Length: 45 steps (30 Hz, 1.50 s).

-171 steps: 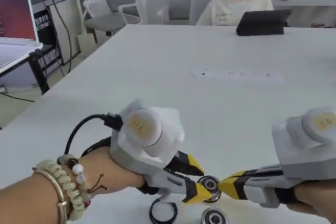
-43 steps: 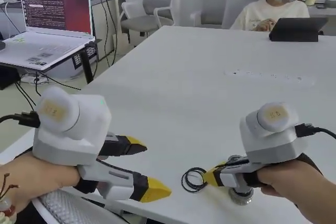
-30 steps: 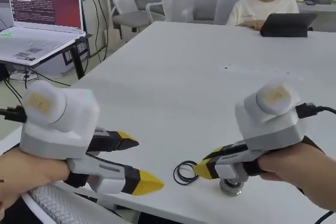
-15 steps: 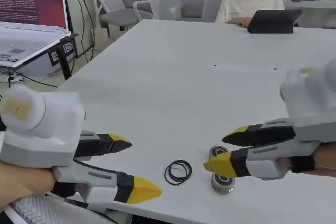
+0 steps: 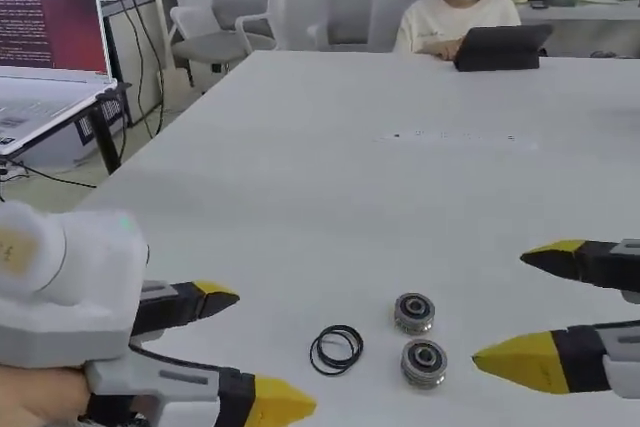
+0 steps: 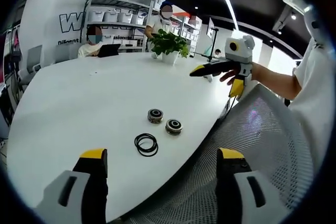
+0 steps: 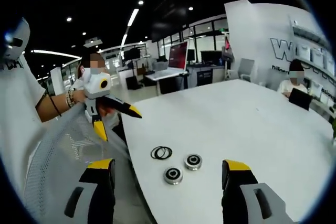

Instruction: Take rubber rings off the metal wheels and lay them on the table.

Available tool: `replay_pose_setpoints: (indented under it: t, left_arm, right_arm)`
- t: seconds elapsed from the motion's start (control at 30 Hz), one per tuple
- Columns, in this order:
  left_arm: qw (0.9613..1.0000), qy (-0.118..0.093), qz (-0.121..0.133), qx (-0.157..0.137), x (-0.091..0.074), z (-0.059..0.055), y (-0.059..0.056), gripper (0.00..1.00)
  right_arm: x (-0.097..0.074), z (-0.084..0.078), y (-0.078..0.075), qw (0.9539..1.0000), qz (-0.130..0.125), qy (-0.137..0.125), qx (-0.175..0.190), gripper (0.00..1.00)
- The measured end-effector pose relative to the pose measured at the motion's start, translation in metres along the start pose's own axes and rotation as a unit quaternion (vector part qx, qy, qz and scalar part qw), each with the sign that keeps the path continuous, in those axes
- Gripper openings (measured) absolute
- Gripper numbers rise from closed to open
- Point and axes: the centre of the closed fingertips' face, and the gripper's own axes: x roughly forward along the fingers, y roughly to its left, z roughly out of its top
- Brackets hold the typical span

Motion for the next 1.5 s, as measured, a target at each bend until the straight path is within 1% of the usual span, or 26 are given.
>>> replay_pose_setpoints:
  t: [0.1,0.27,0.37,0.5,0.7,0.9,1.0,1.03,1.07,1.13,1.23,1.33,1.43,1.5]
  left_arm:
    - [1.0000,0.002,-0.003,0.002,0.001,0.000,0.000,0.88]
    - [1.0000,-0.005,-0.002,0.000,0.001,0.002,0.001,0.93]
    - [1.0000,-0.007,-0.001,-0.002,0.001,0.002,0.002,0.96]
    - [1.0000,-0.003,0.001,0.002,0.002,0.001,0.002,0.98]
    - [1.0000,-0.008,0.005,-0.002,0.002,0.002,0.004,0.99]
    - [0.9999,-0.008,0.010,-0.006,0.002,0.002,0.007,0.98]
    - [0.9999,-0.006,0.013,-0.007,0.003,0.002,0.008,0.95]
    - [0.9998,-0.003,0.017,-0.011,0.003,0.000,0.009,0.93]
    - [0.9998,0.002,0.017,-0.013,0.003,-0.002,0.009,0.92]
    - [0.9998,0.005,0.014,-0.011,0.004,-0.003,0.008,0.93]
    - [0.9998,0.006,0.016,-0.008,0.003,-0.003,0.009,0.92]
    - [0.9995,0.007,0.027,-0.014,0.002,-0.005,0.012,0.91]
    - [0.9994,0.009,0.030,-0.015,0.001,-0.006,0.013,0.88]
    - [0.9994,0.006,0.029,-0.016,0.001,-0.005,0.011,0.87]
  right_arm:
    - [-0.004,-0.011,-0.007,0.9998,-0.015,0.011,-0.005,0.92]
    - [-0.009,-0.025,-0.016,0.9993,-0.029,0.020,0.010,0.94]
    - [-0.010,-0.034,-0.021,0.9989,-0.036,0.022,0.021,0.98]
    - [-0.011,-0.044,-0.027,0.9982,-0.042,0.026,0.036,0.99]
    - [-0.011,-0.056,-0.031,0.9973,-0.046,0.034,0.047,0.99]
    - [-0.007,-0.074,-0.026,0.9959,-0.044,0.049,0.063,0.99]
    - [-0.006,-0.079,-0.020,0.9954,-0.042,0.057,0.065,0.99]
    - [-0.005,-0.082,-0.018,0.9951,-0.040,0.060,0.067,0.99]
    - [-0.004,-0.085,-0.016,0.9947,-0.037,0.066,0.070,0.99]
    - [-0.004,-0.093,-0.012,0.9933,-0.032,0.091,0.064,0.99]
    - [-0.005,-0.091,-0.014,0.9934,-0.037,0.091,0.058,0.99]
    - [-0.005,-0.090,-0.013,0.9928,-0.036,0.085,0.076,0.97]
    - [-0.005,-0.091,-0.010,0.9915,-0.030,0.081,0.097,0.94]
    - [-0.005,-0.093,-0.009,0.9913,-0.029,0.084,0.097,0.93]
